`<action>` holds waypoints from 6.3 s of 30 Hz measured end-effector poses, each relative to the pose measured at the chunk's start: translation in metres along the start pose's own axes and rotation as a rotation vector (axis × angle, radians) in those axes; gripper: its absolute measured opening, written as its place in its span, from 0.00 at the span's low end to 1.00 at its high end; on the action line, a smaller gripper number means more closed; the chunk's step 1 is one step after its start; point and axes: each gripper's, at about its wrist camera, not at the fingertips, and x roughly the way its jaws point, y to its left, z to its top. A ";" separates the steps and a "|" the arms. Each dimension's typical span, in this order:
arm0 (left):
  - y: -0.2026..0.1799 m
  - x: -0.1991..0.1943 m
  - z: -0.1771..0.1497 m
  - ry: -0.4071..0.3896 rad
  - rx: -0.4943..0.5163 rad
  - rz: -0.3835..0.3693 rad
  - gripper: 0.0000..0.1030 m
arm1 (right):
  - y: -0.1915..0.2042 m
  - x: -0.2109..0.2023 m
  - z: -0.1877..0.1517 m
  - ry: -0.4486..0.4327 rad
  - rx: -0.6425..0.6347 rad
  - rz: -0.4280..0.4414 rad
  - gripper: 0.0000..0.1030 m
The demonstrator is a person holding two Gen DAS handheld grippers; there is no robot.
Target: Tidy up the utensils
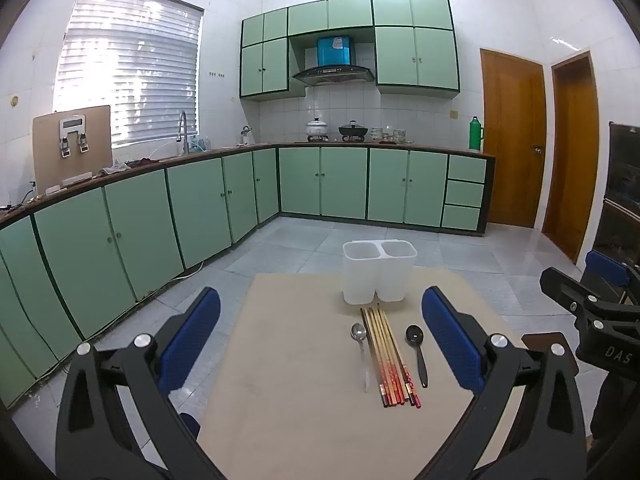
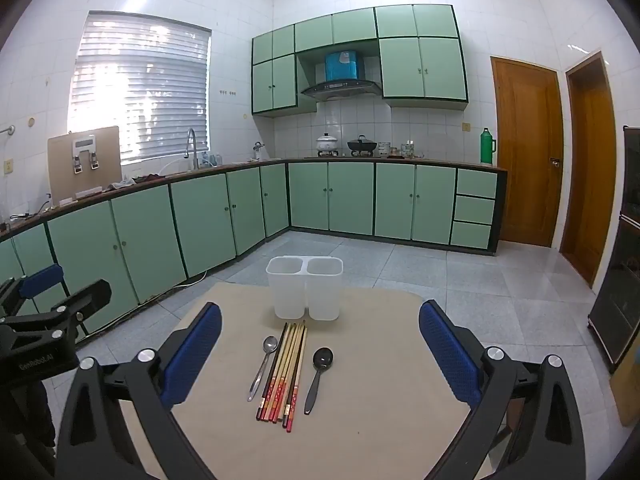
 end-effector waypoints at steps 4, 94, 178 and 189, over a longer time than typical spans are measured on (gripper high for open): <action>0.000 -0.001 -0.001 0.001 -0.002 0.000 0.95 | 0.000 0.000 0.000 0.000 0.002 0.000 0.94; 0.019 0.171 -0.043 0.326 0.038 0.078 0.95 | -0.015 0.188 -0.055 0.403 0.088 0.002 0.86; -0.038 0.343 -0.102 0.627 0.017 -0.153 0.27 | -0.018 0.312 -0.118 0.657 0.069 -0.020 0.33; -0.034 0.291 -0.084 0.329 -0.037 -0.233 0.27 | -0.031 0.267 -0.087 0.382 0.118 0.082 0.33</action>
